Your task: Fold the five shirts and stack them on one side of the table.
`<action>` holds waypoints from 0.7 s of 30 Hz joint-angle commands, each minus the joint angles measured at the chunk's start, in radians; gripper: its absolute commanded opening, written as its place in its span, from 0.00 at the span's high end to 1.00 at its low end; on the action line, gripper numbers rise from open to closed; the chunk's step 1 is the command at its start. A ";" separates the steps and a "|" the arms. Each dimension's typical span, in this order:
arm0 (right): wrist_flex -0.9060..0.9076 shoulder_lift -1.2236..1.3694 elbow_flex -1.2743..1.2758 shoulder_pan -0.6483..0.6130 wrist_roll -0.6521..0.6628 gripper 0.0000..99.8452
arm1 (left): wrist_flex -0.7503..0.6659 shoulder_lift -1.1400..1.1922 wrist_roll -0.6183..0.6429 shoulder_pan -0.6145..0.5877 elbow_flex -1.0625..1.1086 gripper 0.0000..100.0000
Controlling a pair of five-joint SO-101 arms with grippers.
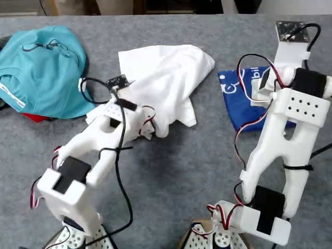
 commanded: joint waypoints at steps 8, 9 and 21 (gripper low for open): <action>-0.009 -0.010 0.004 0.013 0.011 0.98 | 0.109 0.171 0.049 0.035 -0.241 0.91; -0.009 -0.010 0.004 0.013 0.011 0.98 | 0.109 0.174 0.049 0.043 -0.242 0.94; -0.009 -0.001 0.008 0.007 0.028 0.98 | 0.315 0.067 -0.037 -0.032 -0.350 0.98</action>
